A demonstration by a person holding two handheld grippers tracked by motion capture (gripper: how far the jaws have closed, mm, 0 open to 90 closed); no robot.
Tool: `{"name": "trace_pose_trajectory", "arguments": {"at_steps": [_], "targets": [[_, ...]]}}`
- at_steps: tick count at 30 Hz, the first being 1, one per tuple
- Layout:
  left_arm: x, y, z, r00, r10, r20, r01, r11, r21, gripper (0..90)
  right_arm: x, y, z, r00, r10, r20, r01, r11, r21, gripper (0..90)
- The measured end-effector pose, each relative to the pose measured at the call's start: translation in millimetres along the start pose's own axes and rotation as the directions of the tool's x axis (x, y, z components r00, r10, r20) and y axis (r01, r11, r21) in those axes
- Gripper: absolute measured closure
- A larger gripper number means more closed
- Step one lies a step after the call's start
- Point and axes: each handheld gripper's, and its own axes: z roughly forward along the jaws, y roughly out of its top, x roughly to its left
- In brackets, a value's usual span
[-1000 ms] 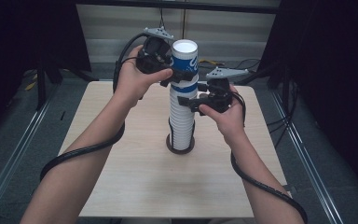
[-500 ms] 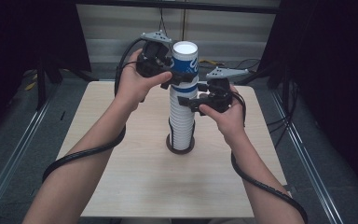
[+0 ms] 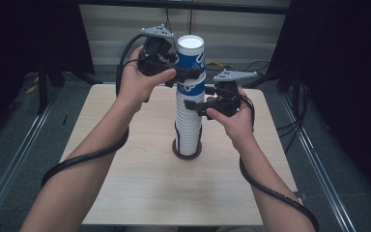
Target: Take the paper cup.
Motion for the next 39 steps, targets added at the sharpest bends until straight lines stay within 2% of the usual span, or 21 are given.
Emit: {"name": "trace_pose_trajectory", "arguments": {"at_steps": [14, 29, 36, 38, 39], "targets": [[0.7, 10.4, -7.8, 0.9999, -0.014, -0.007, 0.014, 0.9994, -0.032, 22.3, 0.1, -0.8, 1.0, 0.9999, -0.011, 0.003, 0.011, 1.0, 0.013, 14.7], [-2.0, 18.1, -20.0, 0.9999, -0.001, -0.013, 0.001, 0.9987, -0.051, 22.3, 0.8, -2.1, 0.7, 0.9997, -0.024, 0.007, 0.024, 1.0, 0.009, 15.0], [0.7, 14.0, -30.6, 0.9998, -0.013, -0.015, 0.012, 0.9981, -0.06, 22.3, 1.6, -2.8, -0.9, 0.9996, -0.024, 0.012, 0.024, 1.0, 0.011, 15.0], [2.4, 10.1, -34.0, 0.9997, -0.014, -0.019, 0.013, 0.998, -0.061, 22.2, 1.6, -3.0, -1.4, 0.9996, -0.024, 0.011, 0.024, 1.0, 0.01, 15.1], [5.1, 4.5, -37.4, 0.9995, -0.028, -0.016, 0.027, 0.9975, -0.066, 22.2, 1.5, -3.2, -1.6, 0.9996, -0.025, 0.011, 0.024, 1.0, 0.01, 15.0]]}}
